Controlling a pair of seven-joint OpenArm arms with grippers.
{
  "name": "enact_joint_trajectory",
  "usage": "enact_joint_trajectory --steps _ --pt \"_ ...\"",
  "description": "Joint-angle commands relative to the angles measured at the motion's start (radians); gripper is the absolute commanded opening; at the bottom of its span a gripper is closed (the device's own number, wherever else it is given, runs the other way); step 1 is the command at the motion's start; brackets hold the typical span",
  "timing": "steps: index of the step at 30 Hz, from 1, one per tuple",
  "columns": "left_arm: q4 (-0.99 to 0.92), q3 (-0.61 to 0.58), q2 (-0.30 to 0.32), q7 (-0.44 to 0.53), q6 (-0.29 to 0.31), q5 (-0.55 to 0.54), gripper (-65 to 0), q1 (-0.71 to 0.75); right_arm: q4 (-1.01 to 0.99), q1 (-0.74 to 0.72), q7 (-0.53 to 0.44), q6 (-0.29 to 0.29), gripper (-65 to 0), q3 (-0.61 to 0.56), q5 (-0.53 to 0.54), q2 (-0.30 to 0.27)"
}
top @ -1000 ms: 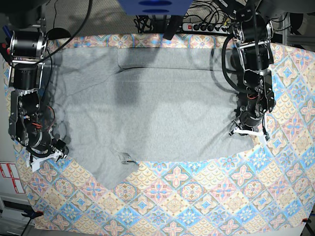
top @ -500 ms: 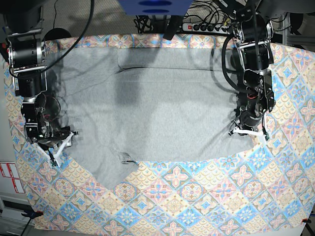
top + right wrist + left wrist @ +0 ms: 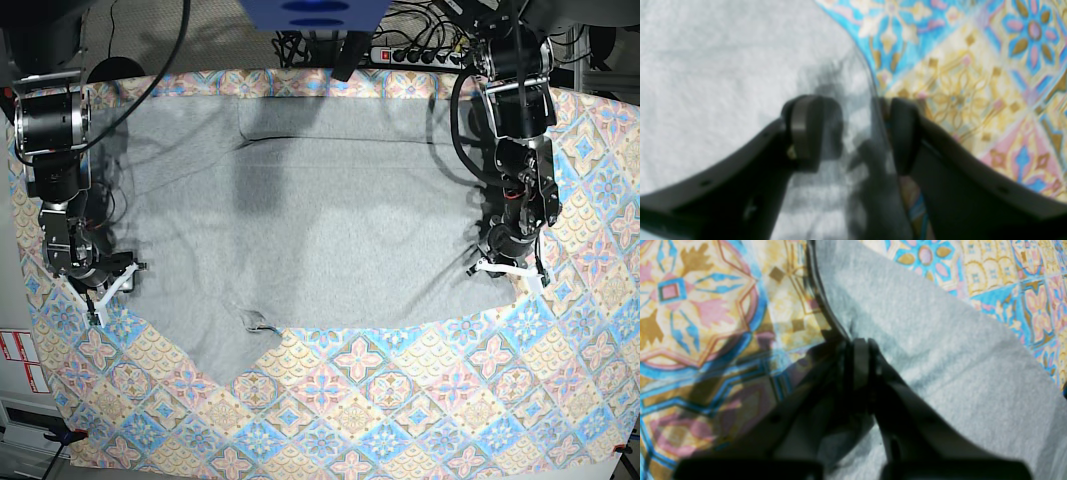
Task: Fold the T-shirt properly
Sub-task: 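Pinch the shirt's side edges with both grippers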
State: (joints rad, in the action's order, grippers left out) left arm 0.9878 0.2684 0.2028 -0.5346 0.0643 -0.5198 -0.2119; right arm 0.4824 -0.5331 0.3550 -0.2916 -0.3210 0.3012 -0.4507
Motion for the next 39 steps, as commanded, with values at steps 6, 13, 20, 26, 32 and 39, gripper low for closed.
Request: enact_joint_trajectory --steps 6,13,20,26,32,39 --pt "0.021 0.004 0.013 0.015 0.006 -0.003 -65.0 -0.019 -0.054 -0.031 -0.119 0.002 -34.3 0.0 0.006 -0.015" --pt "0.021 0.004 0.013 0.015 0.006 -0.003 -65.0 -0.007 -0.181 -0.029 -0.238 0.002 -34.4 -0.002 0.005 0.036" --pt "0.021 0.004 0.013 0.015 0.006 -0.003 -65.0 -0.007 -0.205 -0.023 -0.25 0.002 -36.0 -0.004 0.005 0.051" --pt "0.021 0.004 0.013 0.015 0.006 -0.003 -65.0 -0.007 -0.204 -0.023 -0.254 0.001 -57.7 -0.004 0.005 0.059" --pt "0.021 0.004 0.013 0.015 0.006 -0.003 -65.0 -0.007 -0.201 -0.023 -0.258 0.001 -64.5 0.0 0.005 0.059" --pt "0.024 0.004 0.013 0.015 0.006 -0.003 -65.0 -0.005 -0.116 0.015 -0.284 0.001 -64.6 0.007 0.005 0.028"
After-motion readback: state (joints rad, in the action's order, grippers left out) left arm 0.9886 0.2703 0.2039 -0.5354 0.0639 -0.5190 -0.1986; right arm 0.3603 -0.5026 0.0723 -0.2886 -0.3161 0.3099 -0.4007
